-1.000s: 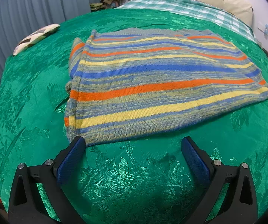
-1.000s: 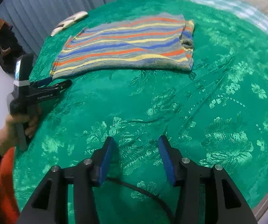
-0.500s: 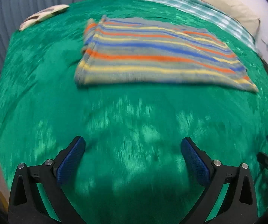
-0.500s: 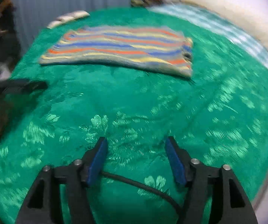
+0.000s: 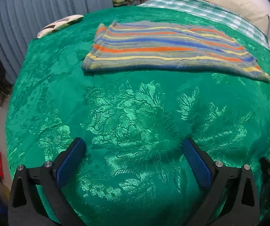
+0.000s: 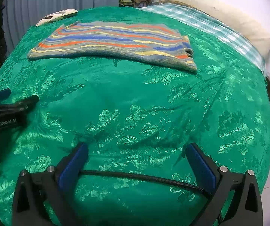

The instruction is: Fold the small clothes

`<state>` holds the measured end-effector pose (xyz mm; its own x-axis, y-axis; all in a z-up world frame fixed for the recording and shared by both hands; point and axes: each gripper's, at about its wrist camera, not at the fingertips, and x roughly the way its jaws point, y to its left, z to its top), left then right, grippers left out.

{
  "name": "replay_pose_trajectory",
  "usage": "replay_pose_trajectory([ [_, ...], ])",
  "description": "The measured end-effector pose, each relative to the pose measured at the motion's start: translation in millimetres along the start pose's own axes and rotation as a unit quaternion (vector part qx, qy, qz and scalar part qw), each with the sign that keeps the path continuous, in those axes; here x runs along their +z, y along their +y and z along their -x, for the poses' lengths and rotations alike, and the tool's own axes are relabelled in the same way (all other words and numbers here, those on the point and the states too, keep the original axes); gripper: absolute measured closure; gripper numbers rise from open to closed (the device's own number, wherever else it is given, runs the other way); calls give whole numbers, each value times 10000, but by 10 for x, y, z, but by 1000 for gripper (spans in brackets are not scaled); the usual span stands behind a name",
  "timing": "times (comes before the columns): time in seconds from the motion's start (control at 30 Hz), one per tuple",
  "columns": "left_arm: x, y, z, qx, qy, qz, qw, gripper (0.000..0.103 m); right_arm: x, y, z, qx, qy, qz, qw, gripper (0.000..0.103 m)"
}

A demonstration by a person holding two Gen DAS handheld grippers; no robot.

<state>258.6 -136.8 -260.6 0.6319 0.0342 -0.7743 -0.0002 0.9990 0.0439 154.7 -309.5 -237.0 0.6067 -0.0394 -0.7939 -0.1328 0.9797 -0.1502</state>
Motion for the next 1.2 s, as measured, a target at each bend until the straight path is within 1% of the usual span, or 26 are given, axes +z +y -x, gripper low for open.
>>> replay_pose_trajectory([
  [1.2, 15, -14, -58, -99, 22, -1, 9999, 1, 11, 28, -27, -38, 17, 44, 10000, 0],
])
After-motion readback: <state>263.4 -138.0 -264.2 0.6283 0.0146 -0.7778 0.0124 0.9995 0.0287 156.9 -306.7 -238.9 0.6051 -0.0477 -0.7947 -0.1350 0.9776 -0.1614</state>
